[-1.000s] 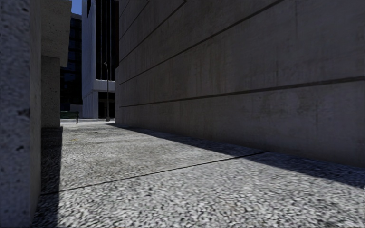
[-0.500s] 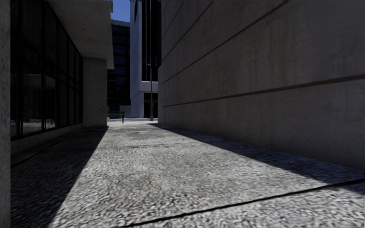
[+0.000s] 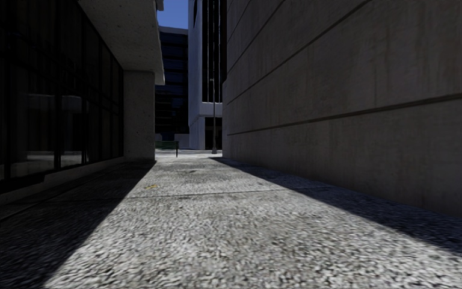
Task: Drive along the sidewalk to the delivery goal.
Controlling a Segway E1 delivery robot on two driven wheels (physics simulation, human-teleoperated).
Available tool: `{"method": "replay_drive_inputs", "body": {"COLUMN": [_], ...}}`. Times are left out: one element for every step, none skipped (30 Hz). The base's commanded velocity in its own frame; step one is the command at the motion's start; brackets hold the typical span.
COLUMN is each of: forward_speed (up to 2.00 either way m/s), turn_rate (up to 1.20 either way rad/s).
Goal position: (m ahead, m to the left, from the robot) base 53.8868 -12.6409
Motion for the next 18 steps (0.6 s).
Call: {"method": "replay_drive_inputs", "body": {"forward_speed": [2.00,2.00,2.00,2.00,2.00,2.00,2.00,2.00,2.00,2.00,2.00,2.00,2.00,2.00,2.00,2.00,2.00,2.00], "turn_rate": [0.00,0.00,0.00,0.00,0.00,0.00,0.00,0.00,0.00,0.00,0.00,0.00,0.00,0.00,0.00,0.00,0.00,0.00]}}
